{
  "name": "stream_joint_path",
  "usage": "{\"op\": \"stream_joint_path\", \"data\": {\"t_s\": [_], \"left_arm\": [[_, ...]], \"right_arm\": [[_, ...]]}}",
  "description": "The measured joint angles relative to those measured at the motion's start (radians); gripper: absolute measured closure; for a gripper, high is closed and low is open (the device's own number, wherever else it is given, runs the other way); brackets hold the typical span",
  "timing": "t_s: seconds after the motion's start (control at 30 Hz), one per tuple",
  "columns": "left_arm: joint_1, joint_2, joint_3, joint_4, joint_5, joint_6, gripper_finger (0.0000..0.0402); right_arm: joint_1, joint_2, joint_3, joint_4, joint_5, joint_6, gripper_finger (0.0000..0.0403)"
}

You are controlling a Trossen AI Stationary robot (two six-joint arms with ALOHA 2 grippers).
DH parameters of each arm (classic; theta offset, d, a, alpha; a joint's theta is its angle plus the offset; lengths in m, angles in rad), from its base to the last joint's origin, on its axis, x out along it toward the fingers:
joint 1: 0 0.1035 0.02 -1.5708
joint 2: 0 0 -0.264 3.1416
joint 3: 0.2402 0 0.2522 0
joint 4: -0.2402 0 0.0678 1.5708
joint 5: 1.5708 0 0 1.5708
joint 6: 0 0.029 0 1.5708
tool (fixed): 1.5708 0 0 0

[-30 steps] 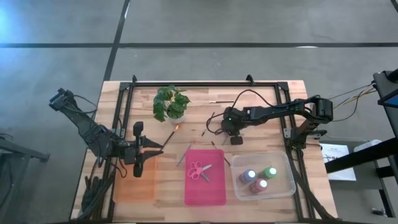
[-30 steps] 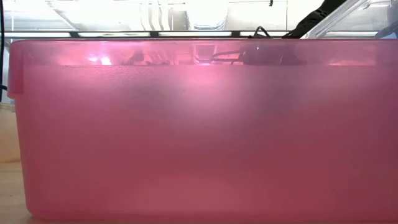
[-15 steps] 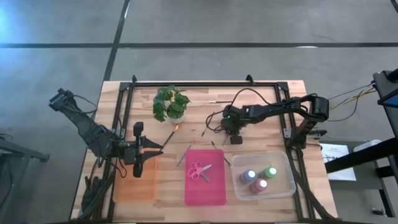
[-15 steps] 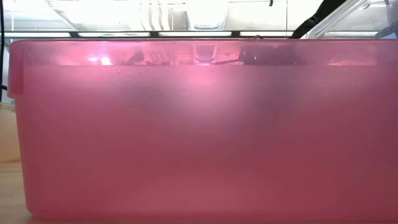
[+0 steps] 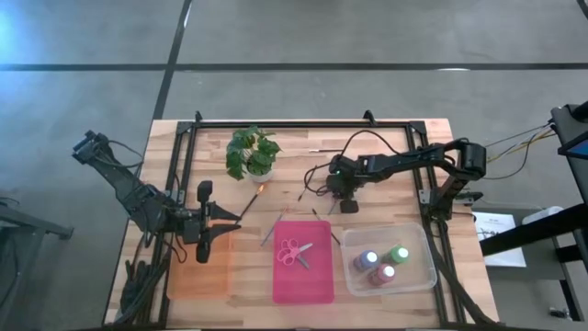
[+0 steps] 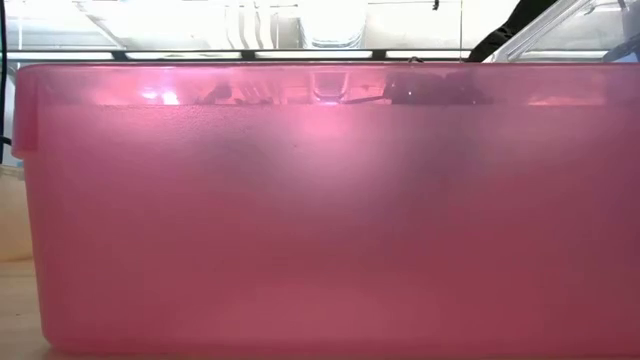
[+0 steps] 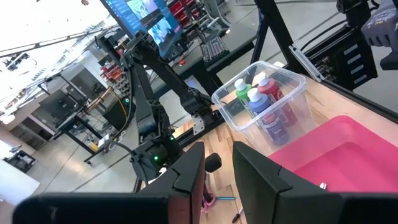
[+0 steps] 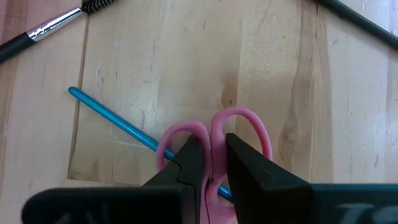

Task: Pick & Place Paint Supplies
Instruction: Put the pink scissors into the pink bin

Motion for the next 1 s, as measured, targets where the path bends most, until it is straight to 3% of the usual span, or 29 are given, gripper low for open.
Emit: {"op": "stream_joint_path", "data": {"t_s": [0.27,0.67,1.0], "left_arm": [[0.000,0.000,0.000,0.000,0.002,-0.004,0.0311],[0.000,0.000,0.001,0.004,0.026,-0.008,0.0311],[0.000,0.000,0.001,0.011,0.026,-0.034,0.0311]], "right_arm": [[0.004,-0.063,-0.005,-0.030,0.032,-0.002,0.0363],[0.071,-0.281,-0.006,-0.077,0.057,0.092,0.0363],[0.204,-0.431,-0.004,0.166,0.055,0.166,0.0363]]}}
